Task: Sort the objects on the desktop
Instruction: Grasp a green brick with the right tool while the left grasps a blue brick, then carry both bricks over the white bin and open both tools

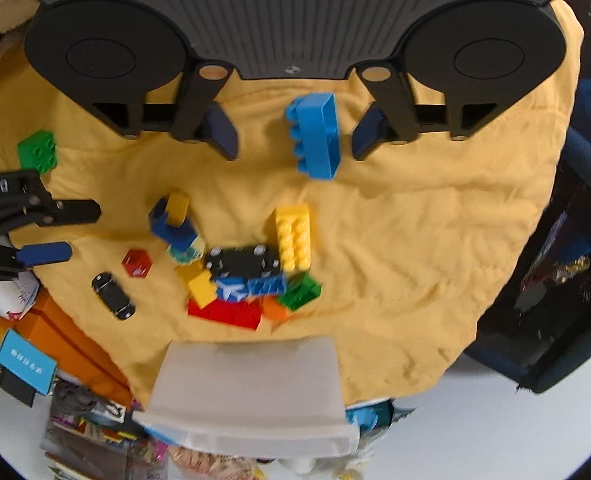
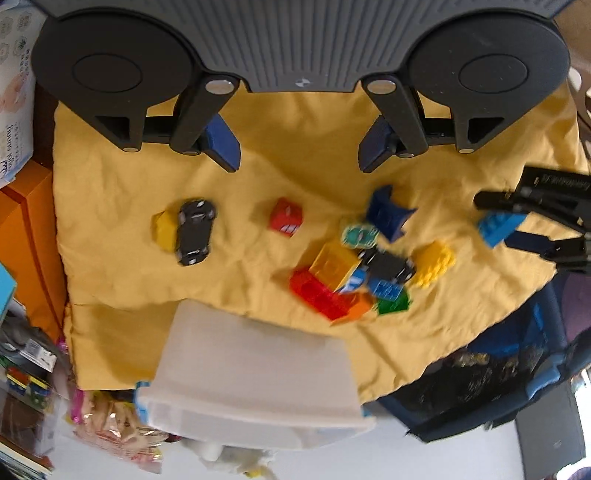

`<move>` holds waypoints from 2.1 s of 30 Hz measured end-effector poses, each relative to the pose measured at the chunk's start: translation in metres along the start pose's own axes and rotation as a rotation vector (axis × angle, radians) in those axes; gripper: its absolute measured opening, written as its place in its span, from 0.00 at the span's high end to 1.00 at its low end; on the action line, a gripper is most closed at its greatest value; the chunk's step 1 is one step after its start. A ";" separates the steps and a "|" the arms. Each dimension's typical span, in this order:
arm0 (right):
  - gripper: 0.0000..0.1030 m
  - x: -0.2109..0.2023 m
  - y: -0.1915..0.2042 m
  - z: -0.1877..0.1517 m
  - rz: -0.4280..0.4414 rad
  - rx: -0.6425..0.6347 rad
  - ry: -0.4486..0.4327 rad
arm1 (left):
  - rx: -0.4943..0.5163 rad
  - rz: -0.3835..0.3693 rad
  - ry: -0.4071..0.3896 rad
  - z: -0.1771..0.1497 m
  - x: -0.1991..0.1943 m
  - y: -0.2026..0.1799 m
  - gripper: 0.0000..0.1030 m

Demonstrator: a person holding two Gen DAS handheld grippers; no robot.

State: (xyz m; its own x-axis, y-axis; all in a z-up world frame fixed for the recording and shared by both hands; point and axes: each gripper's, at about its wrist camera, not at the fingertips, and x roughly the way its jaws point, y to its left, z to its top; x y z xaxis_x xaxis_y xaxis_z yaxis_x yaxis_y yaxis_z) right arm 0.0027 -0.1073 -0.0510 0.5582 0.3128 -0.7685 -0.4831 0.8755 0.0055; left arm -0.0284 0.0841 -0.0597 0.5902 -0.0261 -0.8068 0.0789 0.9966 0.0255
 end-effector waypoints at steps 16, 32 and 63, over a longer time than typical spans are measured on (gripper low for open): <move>0.29 -0.036 -0.003 -0.020 -0.052 -0.059 -0.032 | -0.225 -0.567 0.084 0.001 0.014 -0.008 0.75; 0.67 -0.057 0.024 -0.044 0.061 -0.368 0.040 | -0.103 -0.363 -0.036 -0.007 -0.026 -0.021 0.48; 0.53 -0.027 0.010 -0.058 0.036 -0.225 0.171 | 0.078 -0.328 0.033 -0.008 0.007 -0.037 0.74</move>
State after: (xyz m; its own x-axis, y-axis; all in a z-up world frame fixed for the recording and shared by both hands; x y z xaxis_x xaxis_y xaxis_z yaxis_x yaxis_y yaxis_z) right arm -0.0565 -0.1288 -0.0670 0.4249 0.2590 -0.8674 -0.6492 0.7550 -0.0926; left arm -0.0337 0.0475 -0.0706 0.4971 -0.3406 -0.7981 0.3221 0.9264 -0.1948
